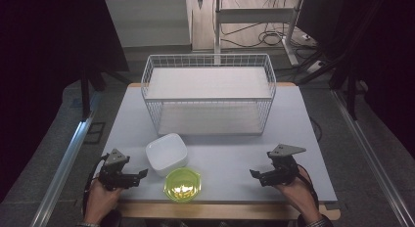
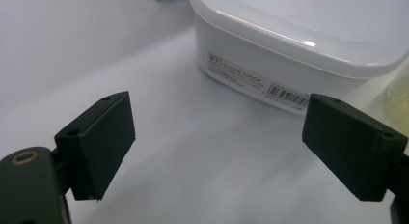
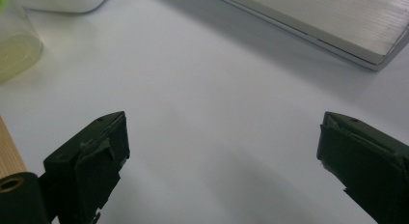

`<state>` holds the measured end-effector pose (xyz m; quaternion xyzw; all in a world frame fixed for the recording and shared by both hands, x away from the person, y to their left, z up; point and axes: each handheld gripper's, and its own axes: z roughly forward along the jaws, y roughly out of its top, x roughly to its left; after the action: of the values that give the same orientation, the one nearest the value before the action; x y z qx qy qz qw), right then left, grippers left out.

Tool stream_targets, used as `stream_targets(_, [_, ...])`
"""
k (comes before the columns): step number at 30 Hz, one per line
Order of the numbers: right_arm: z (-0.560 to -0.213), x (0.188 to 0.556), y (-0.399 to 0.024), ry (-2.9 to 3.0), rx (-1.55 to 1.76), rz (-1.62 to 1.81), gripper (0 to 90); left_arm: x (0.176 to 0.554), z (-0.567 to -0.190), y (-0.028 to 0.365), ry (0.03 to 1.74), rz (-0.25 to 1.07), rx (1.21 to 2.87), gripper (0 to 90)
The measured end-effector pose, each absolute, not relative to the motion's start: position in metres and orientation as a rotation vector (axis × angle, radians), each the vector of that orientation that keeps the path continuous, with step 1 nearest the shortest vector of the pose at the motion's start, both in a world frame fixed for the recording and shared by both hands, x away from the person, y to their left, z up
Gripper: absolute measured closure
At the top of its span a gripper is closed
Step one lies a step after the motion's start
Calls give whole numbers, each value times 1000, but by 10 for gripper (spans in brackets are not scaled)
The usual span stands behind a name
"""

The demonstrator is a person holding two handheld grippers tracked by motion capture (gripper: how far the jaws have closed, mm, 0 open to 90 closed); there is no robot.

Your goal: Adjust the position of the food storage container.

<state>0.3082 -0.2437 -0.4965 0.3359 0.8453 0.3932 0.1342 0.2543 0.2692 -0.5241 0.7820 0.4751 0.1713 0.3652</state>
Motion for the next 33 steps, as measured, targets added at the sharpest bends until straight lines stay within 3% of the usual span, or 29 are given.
stream_targets(16, [-497, 310, -241, 2410, 1027, 1184, 31, 252, -522, 264, 1205, 439, 2018, 37])
stream_targets(22, [-496, 310, -241, 2401, 1036, 1199, 31, 251, -521, 265, 1196, 454, 2004, 57])
stream_targets(33, [-490, 304, -233, 2455, 964, 1168, 274, 248, -519, 261, 1154, 453, 2025, 145])
